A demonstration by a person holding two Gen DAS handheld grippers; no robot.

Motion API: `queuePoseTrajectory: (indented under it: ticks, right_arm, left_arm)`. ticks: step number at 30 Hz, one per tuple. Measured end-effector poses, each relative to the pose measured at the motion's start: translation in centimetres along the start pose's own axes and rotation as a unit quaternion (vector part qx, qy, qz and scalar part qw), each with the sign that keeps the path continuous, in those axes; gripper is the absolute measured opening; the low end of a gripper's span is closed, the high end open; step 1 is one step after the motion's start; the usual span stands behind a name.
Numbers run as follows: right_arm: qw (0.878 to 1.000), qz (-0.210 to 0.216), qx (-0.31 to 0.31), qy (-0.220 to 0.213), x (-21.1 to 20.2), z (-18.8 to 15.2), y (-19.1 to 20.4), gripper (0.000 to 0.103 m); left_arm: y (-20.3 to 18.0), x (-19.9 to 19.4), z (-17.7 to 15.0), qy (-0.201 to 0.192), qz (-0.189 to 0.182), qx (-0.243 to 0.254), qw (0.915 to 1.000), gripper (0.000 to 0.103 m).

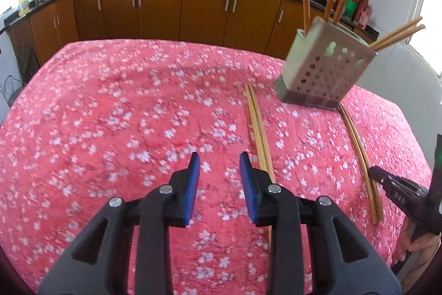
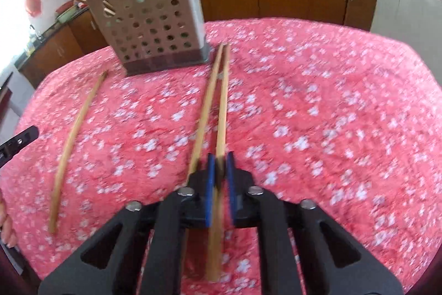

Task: Organize utensils
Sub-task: 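Open both tools over the holder and grasp another chopstick with each tool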

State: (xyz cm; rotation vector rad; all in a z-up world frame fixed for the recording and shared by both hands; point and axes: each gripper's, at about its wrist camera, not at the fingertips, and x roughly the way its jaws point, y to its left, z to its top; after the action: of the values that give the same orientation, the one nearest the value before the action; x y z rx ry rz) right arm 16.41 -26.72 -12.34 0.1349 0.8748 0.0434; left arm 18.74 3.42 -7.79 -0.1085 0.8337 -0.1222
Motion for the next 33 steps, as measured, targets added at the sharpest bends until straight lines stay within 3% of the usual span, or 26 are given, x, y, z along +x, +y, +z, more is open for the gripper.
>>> queuePoseTrajectory:
  ticks: [5,9,14,24,30,33]
  right_arm:
    - [0.997,-0.049,0.051,-0.01,0.0,1.0,-2.9,0.008]
    - [0.997,-0.056,0.051,-0.013,0.0,0.9,-3.6,0.008]
    - [0.997,-0.059,0.045,-0.016,-0.3,0.5,-3.9,0.008]
    - [0.998,-0.053,0.011,-0.016,-0.2,0.3,-2.5,0.008]
    - [0.996,-0.081,0.005,-0.027,0.4,1.2,-3.5,0.008]
    - [0.996,-0.085,0.031,-0.028,0.7,1.9,-5.0,0.008]
  left_arm:
    - [-1.3,0.7,-0.8,0.015,-0.024,0.016,0.9995,0.025]
    - [-2.8,1.4,-1.7,0.032,-0.036,0.043,0.9979,0.018]
    - [-3.5,2.4,-2.3,0.044,-0.03,0.055,0.9971,0.016]
    - [-4.8,3.5,-2.2,0.042,0.006,0.085,0.9955,0.012]
    - [-1.1,5.3,0.7,0.034,0.043,0.052,0.9971,0.009]
    - [1.1,5.8,1.7,0.027,0.061,0.041,0.9969,0.011]
